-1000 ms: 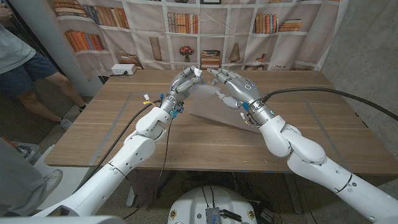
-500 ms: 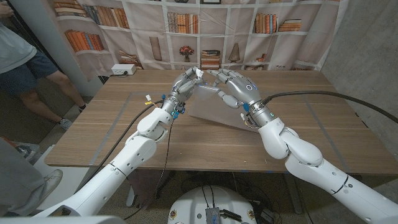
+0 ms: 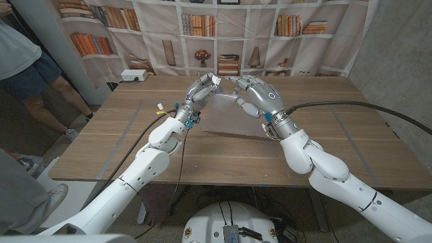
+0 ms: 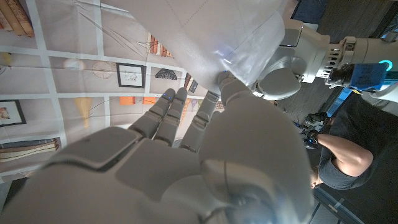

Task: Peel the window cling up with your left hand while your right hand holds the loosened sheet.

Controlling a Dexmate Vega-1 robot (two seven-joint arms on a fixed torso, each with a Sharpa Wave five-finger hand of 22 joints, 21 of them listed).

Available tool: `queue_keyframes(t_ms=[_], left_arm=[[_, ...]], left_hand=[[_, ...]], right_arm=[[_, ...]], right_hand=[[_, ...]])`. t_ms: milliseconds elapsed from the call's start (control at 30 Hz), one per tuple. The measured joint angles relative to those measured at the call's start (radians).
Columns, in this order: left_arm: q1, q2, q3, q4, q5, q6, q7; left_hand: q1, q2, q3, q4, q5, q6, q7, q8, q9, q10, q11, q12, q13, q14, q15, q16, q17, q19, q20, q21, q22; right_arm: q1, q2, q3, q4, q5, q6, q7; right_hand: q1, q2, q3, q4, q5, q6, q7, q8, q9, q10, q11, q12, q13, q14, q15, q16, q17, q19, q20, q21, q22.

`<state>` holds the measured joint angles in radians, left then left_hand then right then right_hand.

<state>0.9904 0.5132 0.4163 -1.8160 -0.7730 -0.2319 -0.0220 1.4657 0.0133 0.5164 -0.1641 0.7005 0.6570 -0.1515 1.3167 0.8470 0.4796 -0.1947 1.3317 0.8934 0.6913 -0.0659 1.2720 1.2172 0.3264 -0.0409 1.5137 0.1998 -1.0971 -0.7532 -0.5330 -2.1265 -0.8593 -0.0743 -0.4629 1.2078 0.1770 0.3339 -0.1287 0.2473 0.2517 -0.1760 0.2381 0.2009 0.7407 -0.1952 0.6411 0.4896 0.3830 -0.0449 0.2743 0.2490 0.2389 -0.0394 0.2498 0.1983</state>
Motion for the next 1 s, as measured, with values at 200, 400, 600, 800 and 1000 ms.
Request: queue_keyframes(t_ms=[200, 400, 600, 800, 1000], left_arm=[[0.002, 0.006, -0.006, -0.003, 0.003, -0.002, 0.006], [0.002, 0.010, -0.008, -0.005, 0.001, 0.000, 0.004], [0.000, 0.011, -0.009, 0.000, -0.007, 0.004, -0.004], [-0.006, 0.008, -0.009, 0.012, -0.014, 0.005, -0.015], [-0.009, -0.002, -0.008, 0.024, -0.017, 0.001, -0.017]], left_hand=[[0.000, 0.000, 0.000, 0.000, 0.000, 0.000, 0.000, 0.004, 0.000, 0.000, 0.000, 0.000, 0.000, 0.000, 0.000, 0.000, 0.000, 0.000, 0.000, 0.000, 0.000], [0.000, 0.000, 0.000, 0.000, 0.000, 0.000, 0.000, 0.008, -0.005, 0.000, 0.000, 0.001, 0.001, 0.000, 0.000, 0.000, 0.000, 0.000, 0.000, 0.000, 0.000], [0.000, 0.000, 0.000, 0.000, 0.000, 0.000, 0.000, 0.011, -0.004, 0.000, 0.000, 0.004, 0.000, 0.000, 0.000, 0.000, 0.000, 0.000, 0.000, 0.000, -0.005], [0.000, 0.000, 0.000, 0.000, 0.000, -0.004, -0.004, 0.011, -0.004, 0.000, 0.000, 0.004, 0.000, 0.000, 0.000, -0.002, 0.000, 0.000, 0.000, 0.000, -0.005], [-0.047, -0.017, -0.034, 0.022, -0.028, -0.018, -0.018, 0.000, -0.034, 0.013, -0.009, 0.001, -0.022, 0.044, -0.003, -0.071, -0.113, 0.023, 0.000, -0.010, -0.018]], right_arm=[[0.000, 0.000, 0.002, 0.000, 0.002, -0.004, 0.000], [0.001, -0.001, 0.003, 0.000, 0.002, -0.010, 0.005], [0.006, -0.001, 0.003, -0.003, 0.002, -0.016, 0.013], [0.009, 0.001, 0.002, -0.007, -0.003, -0.026, 0.025], [0.009, -0.001, 0.002, -0.011, -0.004, -0.035, 0.032]], right_hand=[[0.005, -0.006, -0.001, -0.010, -0.003, 0.009, 0.033, -0.003, 0.002, 0.014, 0.014, 0.000, 0.000, 0.019, 0.002, 0.011, 0.009, 0.004, -0.004, 0.000, -0.002], [0.011, -0.011, -0.004, -0.013, -0.008, 0.004, 0.039, -0.003, 0.002, 0.025, 0.018, 0.000, 0.000, 0.030, 0.002, 0.011, 0.009, 0.015, 0.000, 0.000, -0.003], [0.011, -0.011, -0.007, -0.015, -0.011, 0.004, 0.039, -0.003, 0.002, 0.025, 0.018, 0.000, 0.000, 0.030, 0.002, 0.011, 0.014, 0.015, 0.000, 0.000, -0.003], [0.012, -0.012, -0.003, -0.019, -0.015, 0.007, 0.035, -0.003, 0.002, 0.025, 0.018, 0.000, 0.000, 0.041, 0.001, 0.011, 0.014, 0.014, 0.000, 0.000, -0.003], [0.017, -0.017, -0.003, -0.019, -0.015, 0.013, 0.040, -0.003, 0.002, 0.030, 0.023, 0.000, 0.000, 0.041, 0.001, 0.011, 0.015, 0.014, 0.000, 0.000, -0.003]])
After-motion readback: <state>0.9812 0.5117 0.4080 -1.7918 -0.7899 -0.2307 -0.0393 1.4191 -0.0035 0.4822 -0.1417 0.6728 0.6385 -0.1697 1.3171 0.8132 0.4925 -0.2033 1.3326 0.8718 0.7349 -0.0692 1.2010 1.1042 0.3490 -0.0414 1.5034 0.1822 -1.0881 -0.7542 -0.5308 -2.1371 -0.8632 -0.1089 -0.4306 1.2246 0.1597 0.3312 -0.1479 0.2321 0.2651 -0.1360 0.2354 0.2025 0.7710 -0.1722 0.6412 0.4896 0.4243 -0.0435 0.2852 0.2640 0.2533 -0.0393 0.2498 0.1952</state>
